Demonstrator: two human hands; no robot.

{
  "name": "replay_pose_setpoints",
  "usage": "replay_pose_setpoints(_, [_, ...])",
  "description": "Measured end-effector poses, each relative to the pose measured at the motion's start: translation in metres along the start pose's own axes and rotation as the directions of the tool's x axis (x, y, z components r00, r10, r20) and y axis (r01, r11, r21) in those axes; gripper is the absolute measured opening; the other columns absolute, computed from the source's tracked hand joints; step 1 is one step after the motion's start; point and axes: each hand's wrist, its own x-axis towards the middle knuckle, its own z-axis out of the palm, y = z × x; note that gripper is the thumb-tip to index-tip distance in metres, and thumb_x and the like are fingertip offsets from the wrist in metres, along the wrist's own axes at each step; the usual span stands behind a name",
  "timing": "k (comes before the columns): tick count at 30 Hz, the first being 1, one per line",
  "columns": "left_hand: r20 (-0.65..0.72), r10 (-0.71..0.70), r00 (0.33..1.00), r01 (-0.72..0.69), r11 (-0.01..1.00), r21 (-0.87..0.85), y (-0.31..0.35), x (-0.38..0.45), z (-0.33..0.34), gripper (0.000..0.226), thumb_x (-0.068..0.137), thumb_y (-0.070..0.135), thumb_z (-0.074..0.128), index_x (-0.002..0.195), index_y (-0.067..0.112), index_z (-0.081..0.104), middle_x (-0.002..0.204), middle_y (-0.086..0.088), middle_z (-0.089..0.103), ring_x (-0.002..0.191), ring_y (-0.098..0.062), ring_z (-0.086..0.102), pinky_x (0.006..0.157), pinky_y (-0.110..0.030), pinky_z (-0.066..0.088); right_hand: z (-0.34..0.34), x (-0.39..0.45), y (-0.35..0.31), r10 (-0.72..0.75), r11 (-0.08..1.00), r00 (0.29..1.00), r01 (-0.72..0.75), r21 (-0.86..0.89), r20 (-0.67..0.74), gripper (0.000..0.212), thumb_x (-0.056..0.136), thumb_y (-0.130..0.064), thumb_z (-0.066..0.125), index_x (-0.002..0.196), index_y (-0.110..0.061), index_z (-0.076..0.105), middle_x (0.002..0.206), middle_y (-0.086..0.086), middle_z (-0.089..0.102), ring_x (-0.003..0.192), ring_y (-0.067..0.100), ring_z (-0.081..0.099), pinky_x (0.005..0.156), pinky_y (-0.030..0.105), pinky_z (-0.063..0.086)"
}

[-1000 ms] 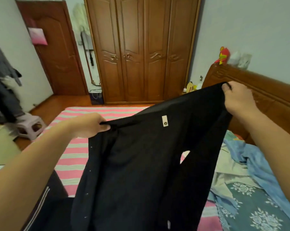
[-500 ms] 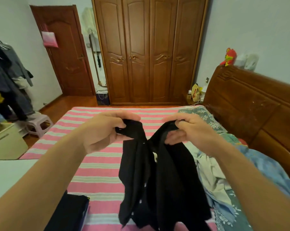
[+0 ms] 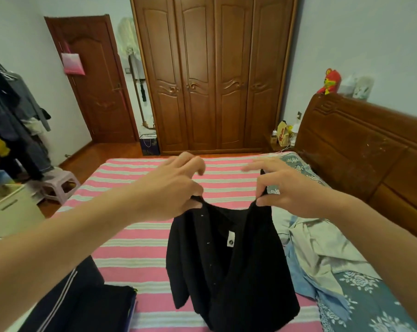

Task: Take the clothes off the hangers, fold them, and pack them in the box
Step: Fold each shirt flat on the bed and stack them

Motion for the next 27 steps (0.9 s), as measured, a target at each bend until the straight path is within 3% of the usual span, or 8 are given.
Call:
replay_pose_setpoints(2, [0.129, -0.025, 0.991, 0.08, 0.894, -0.442, 0.0, -0.003, -0.01, 0.031, 0.098, 0.048, 0.054, 0.106, 0.023, 0.072, 0.125, 0.009, 0.054, 0.12, -0.008, 0.045, 0.099, -0.03, 0.041, 0.002, -0.002, -0.01, 0.027, 0.958, 0.997, -0.046, 0.283, 0.072, 0.015, 0.092, -0.015, 0.07, 0.084, -0.028, 0.068, 0.123, -0.018, 0.067, 0.131, -0.002, 0.048, 0.108, 0.028, 0.037])
replay_pose_setpoints(4, [0.287, -0.056, 0.956, 0.275, 0.511, -0.815, 0.003, -0.003, -0.018, 0.033, 0.095, 0.05, 0.054, 0.103, 0.022, 0.067, 0.103, 0.002, 0.066, 0.1, -0.014, 0.062, 0.09, -0.037, 0.05, 0.005, -0.003, -0.021, 0.042, 0.865, 0.997, -0.067, 0.498, 0.06, 0.016, 0.095, -0.013, 0.067, 0.087, -0.027, 0.069, 0.102, -0.009, 0.072, 0.105, 0.007, 0.065, 0.09, 0.034, 0.051])
replay_pose_setpoints(7, [0.508, -0.014, 0.861, 0.484, 0.331, -0.81, -0.001, -0.005, -0.01, 0.02, 0.099, 0.026, 0.062, 0.118, 0.024, 0.058, 0.115, -0.003, 0.066, 0.106, -0.018, 0.064, 0.087, -0.03, 0.054, 0.015, 0.003, -0.036, 0.104, 0.825, 0.994, -0.098, 0.557, 0.021, 0.016, 0.1, -0.016, 0.059, 0.095, -0.029, 0.066, 0.091, -0.005, 0.065, 0.086, 0.01, 0.062, 0.075, 0.027, 0.051])
replay_pose_setpoints(9, [0.627, 0.105, 0.772, 0.609, 0.158, -0.777, -0.004, -0.011, 0.004, 0.023, 0.098, 0.005, 0.058, 0.117, 0.016, 0.053, 0.117, -0.011, 0.061, 0.105, -0.024, 0.062, 0.086, -0.033, 0.055, 0.027, 0.007, -0.039, 0.15, 0.911, 0.985, -0.171, 0.375, 0.085, 0.017, 0.103, -0.022, 0.054, 0.102, -0.035, 0.066, 0.098, -0.012, 0.066, 0.093, 0.004, 0.061, 0.079, 0.023, 0.049])
replay_pose_setpoints(11, [0.643, 0.106, 0.759, 0.644, 0.028, -0.765, -0.008, -0.017, 0.019, 0.013, 0.099, 0.004, 0.056, 0.111, 0.01, 0.057, 0.109, -0.017, 0.062, 0.1, -0.029, 0.062, 0.089, -0.038, 0.056, 0.042, 0.006, -0.04, 0.185, 0.935, 0.969, -0.224, 0.275, 0.161, 0.017, 0.103, -0.028, 0.055, 0.103, -0.04, 0.066, 0.1, -0.019, 0.066, 0.097, 0.0, 0.06, 0.081, 0.021, 0.047])
replay_pose_setpoints(17, [0.622, 0.046, 0.782, 0.621, -0.14, -0.771, -0.017, -0.037, 0.042, 0.024, 0.1, 0.016, 0.06, 0.118, 0.003, 0.067, 0.106, -0.016, 0.074, 0.091, -0.024, 0.073, 0.079, -0.033, 0.06, 0.057, -0.008, -0.057, 0.181, 0.933, 0.973, -0.215, 0.288, 0.142, 0.015, 0.097, -0.027, 0.066, 0.088, -0.039, 0.065, 0.086, -0.021, 0.066, 0.084, 0.002, 0.061, 0.072, 0.016, 0.044])
replay_pose_setpoints(23, [0.563, 0.054, 0.825, 0.565, -0.087, -0.82, -0.015, -0.055, 0.036, 0.033, 0.082, 0.028, 0.068, 0.107, 0.007, 0.074, 0.106, -0.016, 0.074, 0.093, -0.026, 0.073, 0.078, -0.034, 0.059, 0.055, -0.009, -0.096, 0.141, 0.892, 0.988, -0.156, 0.424, 0.067, 0.014, 0.098, -0.02, 0.064, 0.091, -0.032, 0.067, 0.086, -0.018, 0.065, 0.084, 0.003, 0.06, 0.074, 0.014, 0.043])
replay_pose_setpoints(27, [0.555, 0.016, 0.832, 0.555, -0.053, -0.83, -0.006, -0.068, 0.036, 0.023, 0.092, 0.029, 0.066, 0.098, 0.011, 0.08, 0.103, -0.013, 0.076, 0.097, -0.026, 0.073, 0.086, -0.036, 0.058, 0.061, -0.004, -0.133, 0.076, 0.893, 0.997, -0.055, 0.446, -0.029, 0.018, 0.094, -0.018, 0.069, 0.09, -0.035, 0.068, 0.088, -0.02, 0.068, 0.088, 0.005, 0.063, 0.074, 0.013, 0.045])
